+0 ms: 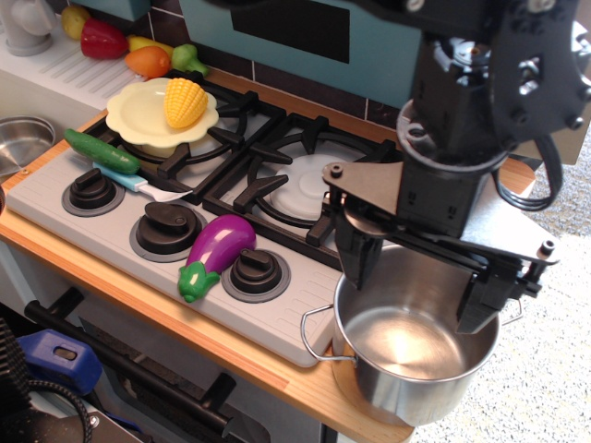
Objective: Put pot or pan on stove
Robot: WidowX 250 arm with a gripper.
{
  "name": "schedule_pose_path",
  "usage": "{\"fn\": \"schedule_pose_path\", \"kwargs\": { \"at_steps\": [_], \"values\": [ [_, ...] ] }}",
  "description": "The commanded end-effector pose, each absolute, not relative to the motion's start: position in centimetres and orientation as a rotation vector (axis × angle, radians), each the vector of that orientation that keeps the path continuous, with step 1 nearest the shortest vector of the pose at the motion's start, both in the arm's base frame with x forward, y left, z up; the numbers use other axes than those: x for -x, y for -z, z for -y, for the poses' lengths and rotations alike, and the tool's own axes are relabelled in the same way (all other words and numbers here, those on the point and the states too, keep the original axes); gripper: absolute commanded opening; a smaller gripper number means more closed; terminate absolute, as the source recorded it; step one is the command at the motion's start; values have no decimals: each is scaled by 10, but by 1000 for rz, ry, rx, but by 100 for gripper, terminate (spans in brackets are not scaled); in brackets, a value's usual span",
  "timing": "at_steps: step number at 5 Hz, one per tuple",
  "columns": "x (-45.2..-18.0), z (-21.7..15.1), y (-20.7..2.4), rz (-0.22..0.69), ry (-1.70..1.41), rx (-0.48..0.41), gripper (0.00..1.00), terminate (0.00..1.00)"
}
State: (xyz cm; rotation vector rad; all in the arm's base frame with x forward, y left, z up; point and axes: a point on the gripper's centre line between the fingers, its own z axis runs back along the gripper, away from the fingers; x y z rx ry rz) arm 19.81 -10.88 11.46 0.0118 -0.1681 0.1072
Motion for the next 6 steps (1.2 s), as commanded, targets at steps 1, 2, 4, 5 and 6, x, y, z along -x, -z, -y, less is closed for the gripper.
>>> {"fn": "schedule_pose_path", "kwargs": {
  "at_steps": [1,2,4,5,6],
  "values": [
    [-198,109,-115,168,-107,-12,100,0],
    [-202,123,-105,203,29,-14,100,0],
    [-209,146,-71,241,131,-12,100,0],
    [-208,143,-54,256,153,0,100,0],
    [-211,144,-38,274,149,21,100,0]
  ]
}}
